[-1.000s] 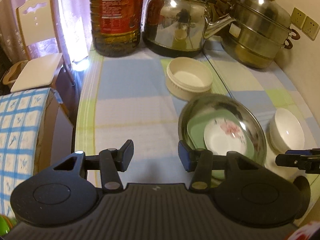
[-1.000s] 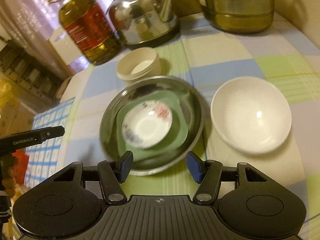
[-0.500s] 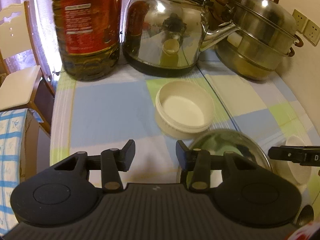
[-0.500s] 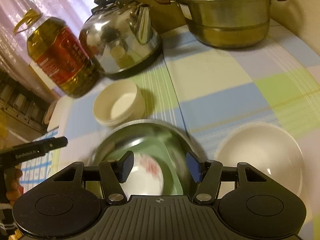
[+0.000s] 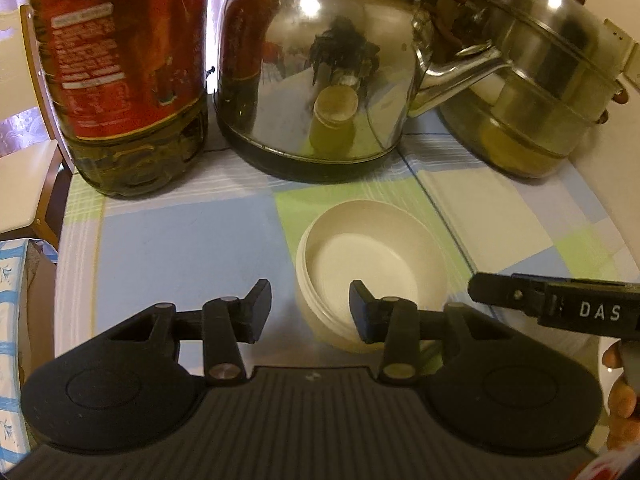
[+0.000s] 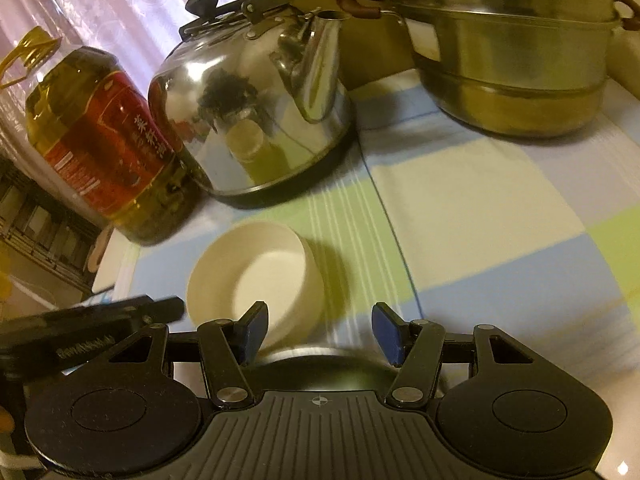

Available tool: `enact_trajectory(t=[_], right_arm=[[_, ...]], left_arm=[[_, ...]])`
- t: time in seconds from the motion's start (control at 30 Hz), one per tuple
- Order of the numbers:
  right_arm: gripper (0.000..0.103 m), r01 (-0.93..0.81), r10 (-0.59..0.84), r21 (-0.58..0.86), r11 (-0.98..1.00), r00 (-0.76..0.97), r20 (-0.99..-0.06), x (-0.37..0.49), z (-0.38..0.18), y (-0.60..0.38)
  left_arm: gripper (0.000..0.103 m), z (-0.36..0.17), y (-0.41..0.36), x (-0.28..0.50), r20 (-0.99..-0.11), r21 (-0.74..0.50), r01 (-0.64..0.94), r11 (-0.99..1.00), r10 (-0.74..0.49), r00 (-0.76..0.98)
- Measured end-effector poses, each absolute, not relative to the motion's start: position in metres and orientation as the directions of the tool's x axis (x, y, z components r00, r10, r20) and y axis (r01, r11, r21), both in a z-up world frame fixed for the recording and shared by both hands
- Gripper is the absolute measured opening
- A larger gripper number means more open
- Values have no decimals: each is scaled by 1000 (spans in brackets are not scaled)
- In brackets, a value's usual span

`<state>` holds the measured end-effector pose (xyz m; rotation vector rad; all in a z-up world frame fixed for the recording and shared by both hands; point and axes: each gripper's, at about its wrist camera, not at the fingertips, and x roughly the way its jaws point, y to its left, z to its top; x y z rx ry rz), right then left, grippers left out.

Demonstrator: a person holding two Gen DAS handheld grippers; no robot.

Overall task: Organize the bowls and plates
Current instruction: 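Move the right tool toward the cream plastic bowls beside the kettle, then close the right tool on the cream bowls' rim and lift them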

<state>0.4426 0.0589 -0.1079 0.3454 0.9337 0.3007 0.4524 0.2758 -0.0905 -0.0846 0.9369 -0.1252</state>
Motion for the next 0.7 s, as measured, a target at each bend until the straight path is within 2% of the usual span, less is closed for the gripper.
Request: enact_trajectory(t=[0.1, 0.33, 0.53, 0.6, 0.7], right_arm=[[48, -103, 397, 414, 905, 557, -730, 455, -116, 66], [37, -102, 394, 407, 908, 542, -742, 471, -132, 77], [19, -107, 397, 408, 907, 543, -740, 477, -138, 79], [13, -115, 400, 407, 906, 544, -737, 477, -138, 80], [13, -116, 385, 389, 914, 551, -740, 477, -137, 82]], left_arm=[[36, -98, 274, 462, -803, -135, 71, 988, -151, 577], [33, -110, 272, 475, -813, -139, 61, 988, -149, 563], [21, -115, 271, 482, -818, -144, 51, 988, -148, 556], [14, -115, 270, 483, -818, -135, 46, 990, -138, 558], [12, -116, 272, 483, -818, -140, 38, 989, -138, 559]])
